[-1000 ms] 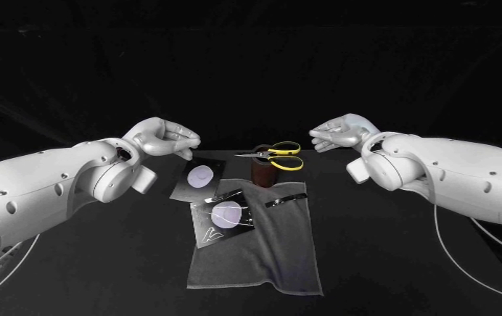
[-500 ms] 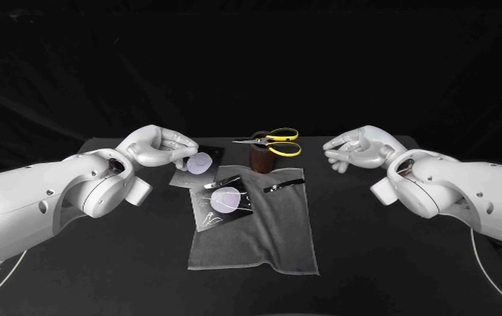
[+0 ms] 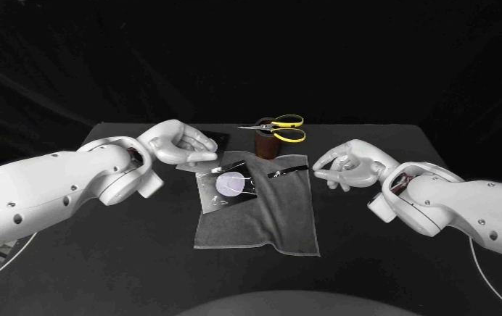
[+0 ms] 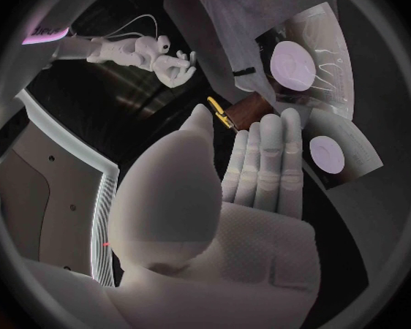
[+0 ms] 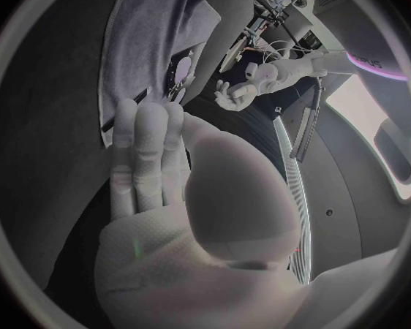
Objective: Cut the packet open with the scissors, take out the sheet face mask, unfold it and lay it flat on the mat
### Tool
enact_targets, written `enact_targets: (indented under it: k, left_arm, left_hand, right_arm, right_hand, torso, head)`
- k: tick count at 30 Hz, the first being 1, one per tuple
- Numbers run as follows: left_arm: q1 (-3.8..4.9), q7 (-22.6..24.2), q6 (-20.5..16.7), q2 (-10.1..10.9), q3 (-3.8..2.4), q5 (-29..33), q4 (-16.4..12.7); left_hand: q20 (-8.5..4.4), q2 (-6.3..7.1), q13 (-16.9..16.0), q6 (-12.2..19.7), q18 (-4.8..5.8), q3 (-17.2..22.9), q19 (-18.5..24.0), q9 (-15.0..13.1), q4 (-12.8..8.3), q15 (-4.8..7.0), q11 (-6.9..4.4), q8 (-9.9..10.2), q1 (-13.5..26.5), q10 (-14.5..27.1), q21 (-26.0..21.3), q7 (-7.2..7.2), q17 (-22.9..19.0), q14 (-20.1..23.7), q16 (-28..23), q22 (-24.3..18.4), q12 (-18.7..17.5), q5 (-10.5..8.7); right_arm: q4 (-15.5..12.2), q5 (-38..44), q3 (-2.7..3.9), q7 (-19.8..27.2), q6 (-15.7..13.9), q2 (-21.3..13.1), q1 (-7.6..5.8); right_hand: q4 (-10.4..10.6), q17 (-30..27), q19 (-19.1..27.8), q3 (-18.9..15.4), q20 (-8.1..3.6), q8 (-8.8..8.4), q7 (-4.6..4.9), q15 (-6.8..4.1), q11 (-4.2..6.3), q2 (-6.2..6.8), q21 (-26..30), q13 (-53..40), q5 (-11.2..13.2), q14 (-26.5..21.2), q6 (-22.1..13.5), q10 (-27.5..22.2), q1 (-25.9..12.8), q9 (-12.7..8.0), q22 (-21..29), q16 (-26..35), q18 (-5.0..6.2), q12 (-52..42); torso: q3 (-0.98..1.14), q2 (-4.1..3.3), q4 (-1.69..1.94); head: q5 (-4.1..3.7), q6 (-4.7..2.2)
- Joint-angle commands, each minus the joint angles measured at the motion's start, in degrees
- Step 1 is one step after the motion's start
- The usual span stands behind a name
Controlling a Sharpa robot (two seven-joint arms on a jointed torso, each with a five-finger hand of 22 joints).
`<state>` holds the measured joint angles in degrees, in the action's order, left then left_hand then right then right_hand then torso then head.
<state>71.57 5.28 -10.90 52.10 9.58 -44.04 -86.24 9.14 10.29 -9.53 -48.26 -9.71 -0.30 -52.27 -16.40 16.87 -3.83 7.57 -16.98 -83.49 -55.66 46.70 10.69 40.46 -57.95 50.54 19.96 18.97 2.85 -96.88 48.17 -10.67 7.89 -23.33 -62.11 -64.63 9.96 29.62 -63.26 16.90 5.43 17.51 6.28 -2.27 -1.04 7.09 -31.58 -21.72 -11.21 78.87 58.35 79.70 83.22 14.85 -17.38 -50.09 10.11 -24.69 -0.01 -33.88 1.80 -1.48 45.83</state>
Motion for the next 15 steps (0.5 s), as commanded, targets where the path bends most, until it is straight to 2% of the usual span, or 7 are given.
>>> enact_targets:
  k: [1,3,8,10,11,15]
  left_arm:
    - [-0.18,-6.97,1.47,-1.65,0.28,-16.32,0.78]
    - [-0.27,-8.1,0.01,-2.95,0.54,-19.79,1.64]
    - [-0.81,-9.22,-3.27,-6.32,1.08,-26.4,4.52]
    - [-1.13,-9.28,-3.8,-7.39,1.18,-27.92,5.52]
    - [-1.31,-9.36,-4.09,-7.88,1.22,-28.63,5.97]
    - [-1.93,-9.75,-5.76,-9.73,1.32,-30.97,7.62]
  left_hand:
    - [0.51,-1.3,-0.91,0.82,-0.64,-3.39,0.32,-0.46,-0.02,-0.25,0.08,-1.31,-1.05,1.95,-0.27,0.11,0.47,0.94,0.85,-0.17,2.18,-0.02]
    - [0.64,-1.32,-1.05,1.25,-0.65,-4.19,0.38,-0.56,-0.01,-0.35,0.19,-1.86,-1.55,3.28,-0.3,0.1,0.45,1.16,1.1,-0.19,2.79,-0.01]
    - [0.91,-0.35,-1.18,3.35,-0.65,-5.29,0.63,-0.46,0.05,-0.65,0.53,-2.36,-2.49,6.07,-0.3,-0.27,0.37,1.7,1.7,-0.17,4.05,0.01]
    - [0.49,0.11,-0.95,5.02,-0.85,-5.7,0.74,-0.27,0.1,0.7,-0.59,-2.37,-2.72,8.78,-0.23,-1.7,0.21,2.36,1.85,-0.12,4.26,0.01]
    - [0.26,0.13,-0.95,5.2,-0.83,-5.72,0.73,-0.29,0.08,1.02,-0.91,-2.61,-2.85,9.4,-0.16,-2.21,0.15,2.56,1.94,-0.07,4.61,0.02]
    - [-0.22,0.53,-0.79,5.61,-0.8,-5.62,0.5,-0.33,0.09,1.62,-1.62,-3.19,-3.35,11.15,0.23,-2.7,-0.05,2.49,2.46,0.15,5.23,0.03]
  right_arm:
    - [-0.88,7.02,0.02,-2.39,0.55,0.83,0.58]
    - [-1.2,7.78,0.01,-2.89,0.31,1.51,1.0]
    - [-1.81,10.32,0.01,-4.47,-0.44,3.13,1.73]
    - [-1.96,11.13,0.01,-5.08,-0.67,3.67,1.87]
    - [-2.06,11.57,0.01,-5.4,-0.8,3.91,1.92]
    - [-2.59,13.51,0.02,-6.8,-1.34,4.67,2.06]
  right_hand:
    - [-0.43,3.85,-0.36,0.8,-0.22,0.34,-0.08,-0.05,-0.11,0.24,-0.76,-3.32,-0.27,0.57,-1.16,-0.98,-1.06,1.27,-0.71,-3.59,0.25,-2.87]
    - [-0.73,8.36,-0.7,1.25,-0.31,-0.08,0.1,-0.07,-0.19,0.24,-1.3,-5.41,-0.32,1.65,-2.02,-0.95,-1.57,1.76,-1.14,-7.03,0.27,-4.93]
    - [-1.44,14.2,-1.17,2.48,-0.5,-1.11,0.5,0.09,-0.47,0.14,-2.47,-12.0,-0.29,2.89,-3.4,-1.56,-2.85,2.98,-2.18,-11.59,0.28,-11.06]
    - [-1.51,14.96,-1.26,2.6,-0.54,-1.27,0.57,0.11,-0.51,0.15,-2.64,-13.29,-0.25,3.09,-3.6,-1.48,-3.07,3.14,-2.33,-12.19,0.29,-12.29]
    - [-1.63,15.47,-1.29,2.77,-0.56,-1.41,0.61,0.13,-0.55,0.15,-2.77,-14.11,-0.27,3.19,-3.75,-1.57,-3.21,3.3,-2.46,-12.59,0.28,-13.04]
    - [-2.05,17.75,-1.41,3.23,-0.63,-1.63,0.66,0.16,-0.59,0.14,-3.17,-17.33,-0.26,3.73,-3.9,-1.29,-3.53,3.81,-2.84,-14.25,0.28,-16.12]
  torso:
    - [-0.06,0.32,0.11]
    - [-0.12,0.29,0.17]
    - [-0.15,0.09,0.12]
    - [-0.14,0.08,0.1]
    - [-0.19,0.05,0.08]
    - [-0.21,-0.03,0.11]
  head:
    - [0.48,0.41]
    - [0.6,0.23]
    - [1.02,-0.17]
    - [1.08,-0.33]
    - [1.11,-0.42]
    - [1.06,-0.66]
